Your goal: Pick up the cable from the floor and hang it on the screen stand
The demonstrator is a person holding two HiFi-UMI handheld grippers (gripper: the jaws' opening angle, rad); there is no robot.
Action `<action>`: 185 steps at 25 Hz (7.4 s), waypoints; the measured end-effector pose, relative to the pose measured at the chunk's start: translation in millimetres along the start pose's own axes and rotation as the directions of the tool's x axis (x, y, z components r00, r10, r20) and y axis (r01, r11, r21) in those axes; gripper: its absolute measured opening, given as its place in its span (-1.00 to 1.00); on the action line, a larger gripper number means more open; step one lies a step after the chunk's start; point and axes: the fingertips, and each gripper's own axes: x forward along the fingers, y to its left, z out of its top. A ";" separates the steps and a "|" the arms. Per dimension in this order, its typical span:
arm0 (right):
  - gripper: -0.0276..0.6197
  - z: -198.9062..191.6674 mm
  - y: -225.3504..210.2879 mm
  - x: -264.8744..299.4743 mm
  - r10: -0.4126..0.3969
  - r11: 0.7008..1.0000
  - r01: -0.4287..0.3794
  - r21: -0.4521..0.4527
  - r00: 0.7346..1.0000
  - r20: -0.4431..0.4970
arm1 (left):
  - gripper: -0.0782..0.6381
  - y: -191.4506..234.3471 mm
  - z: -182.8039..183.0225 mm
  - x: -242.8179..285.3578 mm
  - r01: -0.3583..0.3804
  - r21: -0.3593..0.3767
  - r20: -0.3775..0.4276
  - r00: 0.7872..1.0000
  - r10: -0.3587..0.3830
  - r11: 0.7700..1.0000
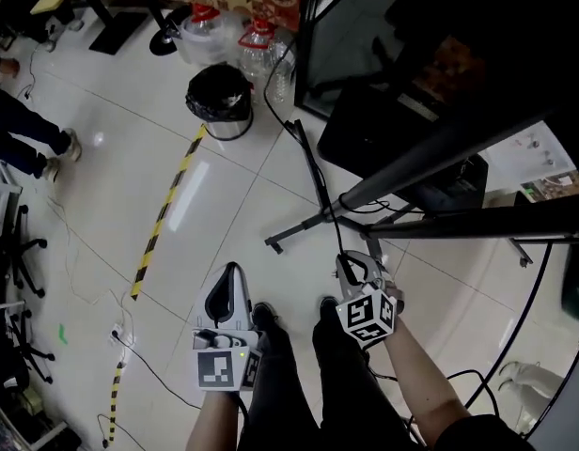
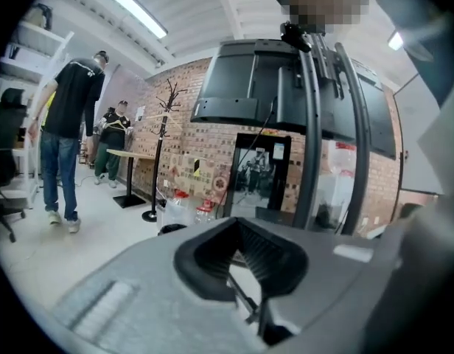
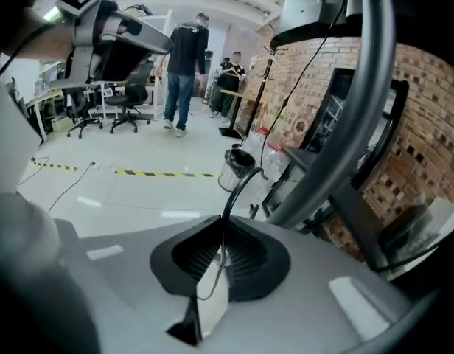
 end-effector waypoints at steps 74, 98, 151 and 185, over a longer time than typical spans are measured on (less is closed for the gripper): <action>-0.82 559.6 -372.5 -555.8 -0.558 0.772 0.615 0.161 0.534 0.635 | -0.76 -268.3 573.9 68.2 0.453 0.409 0.363 0.715 -0.597 0.792; -0.82 503.5 -393.5 -520.7 -0.705 0.709 0.657 0.258 0.650 0.283 | -0.77 -272.0 601.1 79.8 0.447 0.448 0.360 0.703 -0.614 0.774; -0.88 413.5 -253.8 -501.2 -0.632 0.717 0.584 0.379 0.316 0.707 | -0.77 -231.0 442.7 -14.8 0.421 0.414 0.375 0.729 -0.573 0.807; -0.89 314.4 -122.0 -335.4 -0.392 0.918 0.216 0.331 0.616 0.683 | -0.76 -160.0 279.4 -39.4 0.389 0.204 0.226 0.874 -0.430 0.898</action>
